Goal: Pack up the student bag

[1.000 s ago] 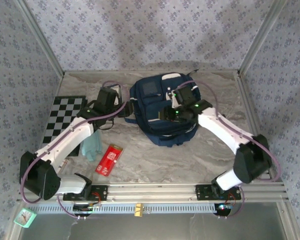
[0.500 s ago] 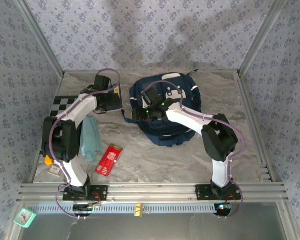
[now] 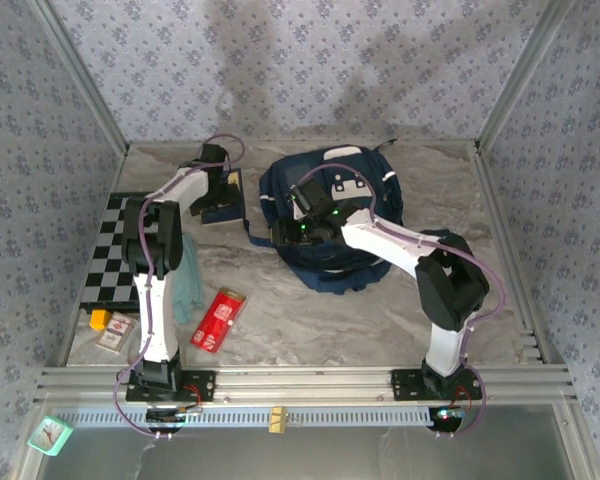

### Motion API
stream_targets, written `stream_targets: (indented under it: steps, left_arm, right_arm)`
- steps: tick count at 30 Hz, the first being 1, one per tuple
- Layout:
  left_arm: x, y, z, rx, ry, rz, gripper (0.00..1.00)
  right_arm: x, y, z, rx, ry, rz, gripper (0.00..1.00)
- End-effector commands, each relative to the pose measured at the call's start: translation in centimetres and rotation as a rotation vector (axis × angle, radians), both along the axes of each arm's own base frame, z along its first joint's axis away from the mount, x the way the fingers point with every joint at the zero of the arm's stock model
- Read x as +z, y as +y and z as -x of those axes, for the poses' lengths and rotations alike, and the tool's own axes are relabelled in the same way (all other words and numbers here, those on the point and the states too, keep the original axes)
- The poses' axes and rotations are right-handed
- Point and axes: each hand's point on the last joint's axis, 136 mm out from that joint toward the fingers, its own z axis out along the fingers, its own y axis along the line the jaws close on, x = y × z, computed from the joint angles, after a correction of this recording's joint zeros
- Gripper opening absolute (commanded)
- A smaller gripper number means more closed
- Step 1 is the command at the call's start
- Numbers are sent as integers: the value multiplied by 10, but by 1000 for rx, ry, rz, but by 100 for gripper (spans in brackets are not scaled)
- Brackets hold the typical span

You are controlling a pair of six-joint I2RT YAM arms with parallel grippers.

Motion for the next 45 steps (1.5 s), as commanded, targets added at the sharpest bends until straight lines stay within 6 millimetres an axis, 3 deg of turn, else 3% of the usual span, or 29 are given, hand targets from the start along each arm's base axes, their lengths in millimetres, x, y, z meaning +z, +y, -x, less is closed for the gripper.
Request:
stream_targets:
  steps: [1,5,11,16,19,24,28,35,40,45]
  left_arm:
    - [-6,5,14,20,74,-25,94]
    - [-20,0,38,22,117,-31,89]
    - [-33,1,90,9,190,-129,85]
    - [-34,-3,130,-5,219,-144,84]
    - [-35,-16,149,-35,210,-119,84]
    - [-21,-24,179,-32,186,-76,84]
    - [4,-23,187,-34,130,-37,86]
    - [42,-6,174,1,19,51,86]
    - [46,-14,160,-48,-10,128,83]
    - [40,-9,142,-34,-15,158,80]
  right_arm:
    - [10,-10,2,-15,-18,9,52]
    - [9,-13,3,-20,-20,5,52]
    - [10,-11,2,-7,-20,-2,52]
    - [2,-9,4,0,-2,3,52]
    - [0,-4,7,7,10,0,52]
    - [-5,12,13,25,44,-32,52]
    - [-11,26,9,5,96,-57,49]
    - [-38,47,-5,-95,165,-31,44]
    - [-56,63,-11,-161,193,12,42]
    - [-69,81,-13,-210,208,34,43]
